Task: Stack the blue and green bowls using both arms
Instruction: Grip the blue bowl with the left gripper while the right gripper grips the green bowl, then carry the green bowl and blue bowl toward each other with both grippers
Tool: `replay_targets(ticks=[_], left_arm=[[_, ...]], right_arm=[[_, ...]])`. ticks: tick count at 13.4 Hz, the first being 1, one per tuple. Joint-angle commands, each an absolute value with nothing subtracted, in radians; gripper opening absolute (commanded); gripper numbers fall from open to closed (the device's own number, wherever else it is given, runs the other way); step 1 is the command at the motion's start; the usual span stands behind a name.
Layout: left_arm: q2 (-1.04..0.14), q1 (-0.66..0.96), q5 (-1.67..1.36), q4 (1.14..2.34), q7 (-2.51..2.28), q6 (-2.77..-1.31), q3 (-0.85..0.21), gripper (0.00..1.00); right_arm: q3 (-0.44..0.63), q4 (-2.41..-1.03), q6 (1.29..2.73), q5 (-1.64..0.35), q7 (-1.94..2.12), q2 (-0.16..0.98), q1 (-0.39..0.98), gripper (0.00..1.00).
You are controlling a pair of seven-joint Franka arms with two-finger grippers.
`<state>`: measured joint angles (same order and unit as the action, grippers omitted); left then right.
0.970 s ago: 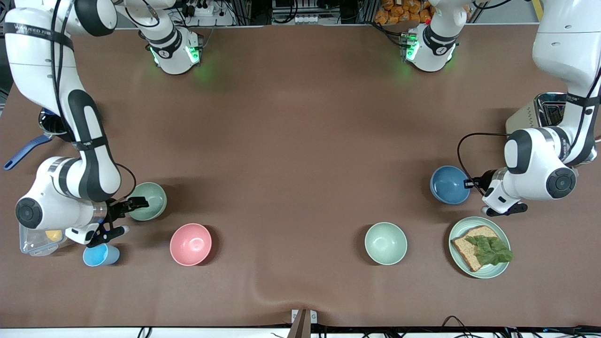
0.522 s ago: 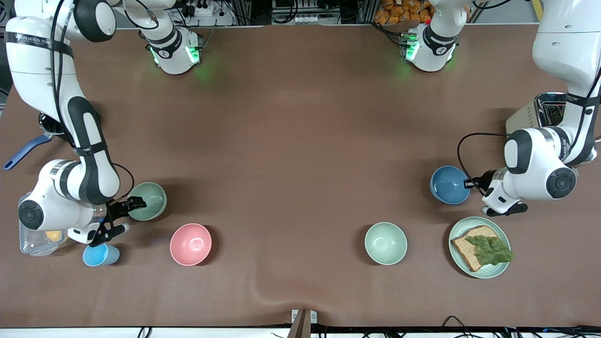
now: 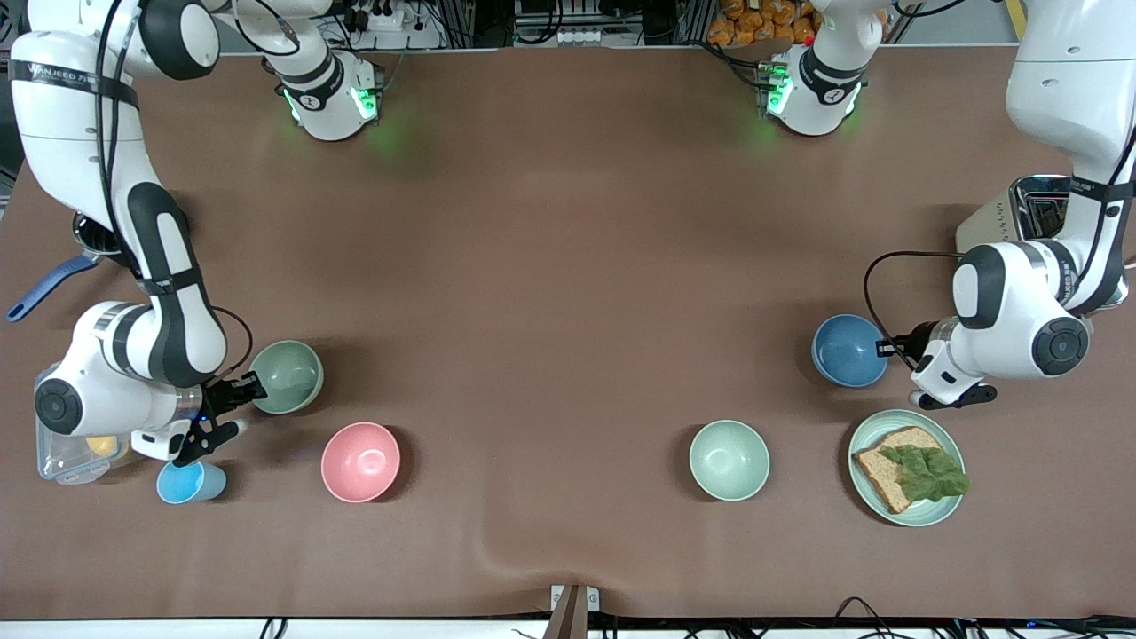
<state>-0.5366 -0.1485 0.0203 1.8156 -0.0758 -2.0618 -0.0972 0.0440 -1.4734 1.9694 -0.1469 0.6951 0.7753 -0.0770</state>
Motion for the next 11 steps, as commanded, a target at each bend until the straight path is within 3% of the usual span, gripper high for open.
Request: replay_targets(ticks=[1,5,11], left_arm=[[-0.526,-0.146,0.021,1.813,-0.084,-2.057,-0.106,0.0],[-0.509,-0.146,0.023,1.813,-0.078,-2.057,-0.106,0.0],[-0.476,-0.146,0.023,1.801,-0.084,-2.04,-0.117,0.0]], right_arm=[[0.026,-1.448,1.875,-0.166,0.723,0.753,-0.083,0.0],[-0.032,-1.341,1.692,-0.221,0.723,0.746,-0.087,0.0],[-0.212,-1.327,1.687,-0.33,0.515,0.749,-0.025,0.0]])
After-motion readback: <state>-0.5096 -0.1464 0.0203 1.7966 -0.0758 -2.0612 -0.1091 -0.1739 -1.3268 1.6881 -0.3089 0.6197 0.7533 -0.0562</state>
